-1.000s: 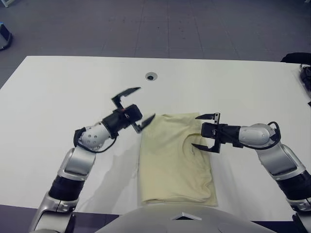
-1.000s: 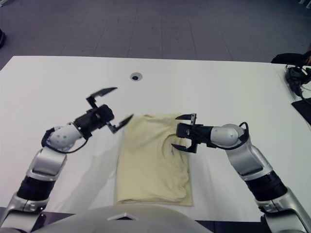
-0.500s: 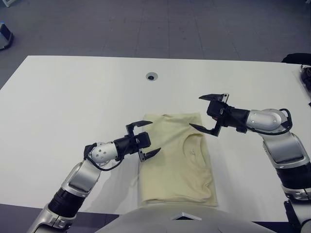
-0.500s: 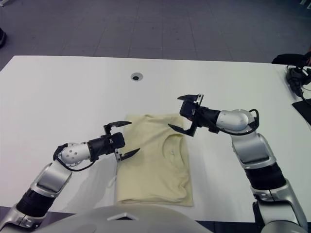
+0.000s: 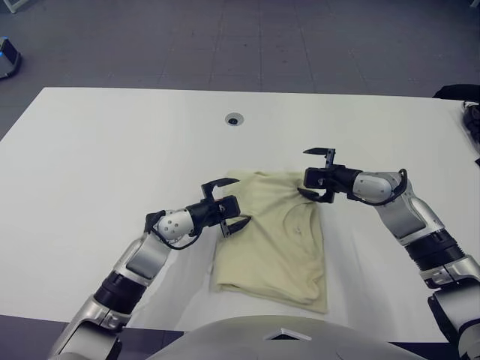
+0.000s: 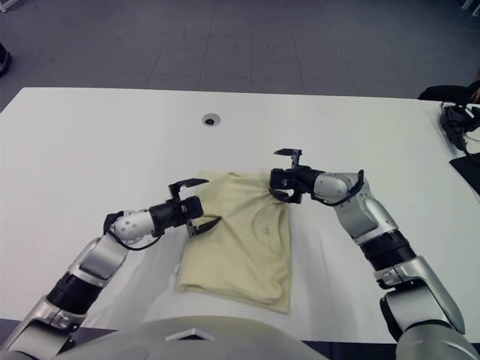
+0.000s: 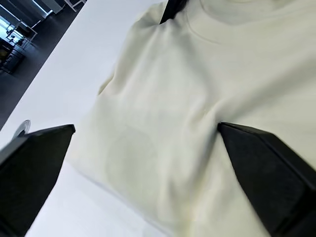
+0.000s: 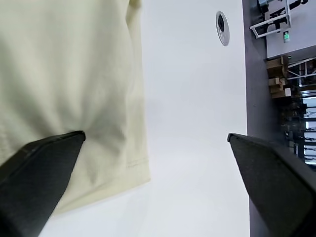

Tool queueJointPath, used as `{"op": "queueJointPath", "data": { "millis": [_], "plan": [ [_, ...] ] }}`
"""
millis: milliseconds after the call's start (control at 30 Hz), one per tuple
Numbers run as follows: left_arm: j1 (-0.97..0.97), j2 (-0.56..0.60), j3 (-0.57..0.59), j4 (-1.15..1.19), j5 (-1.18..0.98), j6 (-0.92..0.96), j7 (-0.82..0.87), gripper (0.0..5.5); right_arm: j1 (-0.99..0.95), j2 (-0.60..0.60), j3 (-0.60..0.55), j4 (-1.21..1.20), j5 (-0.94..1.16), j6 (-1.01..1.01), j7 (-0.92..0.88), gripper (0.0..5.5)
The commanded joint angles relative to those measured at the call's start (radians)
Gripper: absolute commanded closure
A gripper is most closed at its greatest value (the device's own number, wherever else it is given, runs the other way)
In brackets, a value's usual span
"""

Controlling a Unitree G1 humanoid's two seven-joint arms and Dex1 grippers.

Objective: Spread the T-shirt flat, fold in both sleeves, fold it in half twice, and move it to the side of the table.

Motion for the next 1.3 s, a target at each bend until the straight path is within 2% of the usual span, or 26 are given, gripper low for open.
{"op": "queueJointPath", "data": {
  "millis": [33,267,367,567,700,933,1033,1167,1300],
  "plan": [
    [-0.031,-0.022,-0.014,0.072,0.061,0.036,0.03,0.1,-0.022,0.045,0.021,0.182,-0.045,-0.027,-0.037,0.13],
    [-0.061,-0.038,-0.016,0.097,0.09,0.04,0.054,0.1,-0.155,0.137,-0.013,0.405,-0.032,-0.132,-0.156,0.13],
    [-0.082,-0.043,-0.017,0.106,0.091,0.031,0.057,0.1,-0.167,0.157,-0.043,0.429,0.019,-0.13,-0.123,0.13],
    [-0.072,-0.078,0.032,0.014,0.042,0.041,0.074,0.1,-0.179,0.169,-0.117,0.295,0.14,-0.068,-0.019,0.13],
    [-0.073,-0.109,0.084,-0.101,-0.004,0.112,0.079,0.1,-0.164,0.164,-0.201,0.148,0.251,0.021,0.038,0.13],
    [-0.074,-0.121,0.205,-0.322,-0.138,0.247,0.062,0.1,-0.096,0.105,-0.362,-0.297,0.425,0.336,0.086,0.13],
    [-0.025,-0.04,0.271,-0.446,-0.201,0.273,0.001,0.1,0.027,0.033,-0.387,-0.534,0.499,0.448,0.158,0.13],
    [0.303,0.246,0.324,-0.62,-0.294,0.109,-0.284,0.1,0.456,-0.148,-0.405,-0.852,0.534,0.42,0.33,0.13],
    [0.525,0.377,0.367,-0.682,-0.242,0.029,-0.353,0.1,0.761,-0.237,-0.427,-0.97,0.474,0.349,0.387,0.13]
  ]
}}
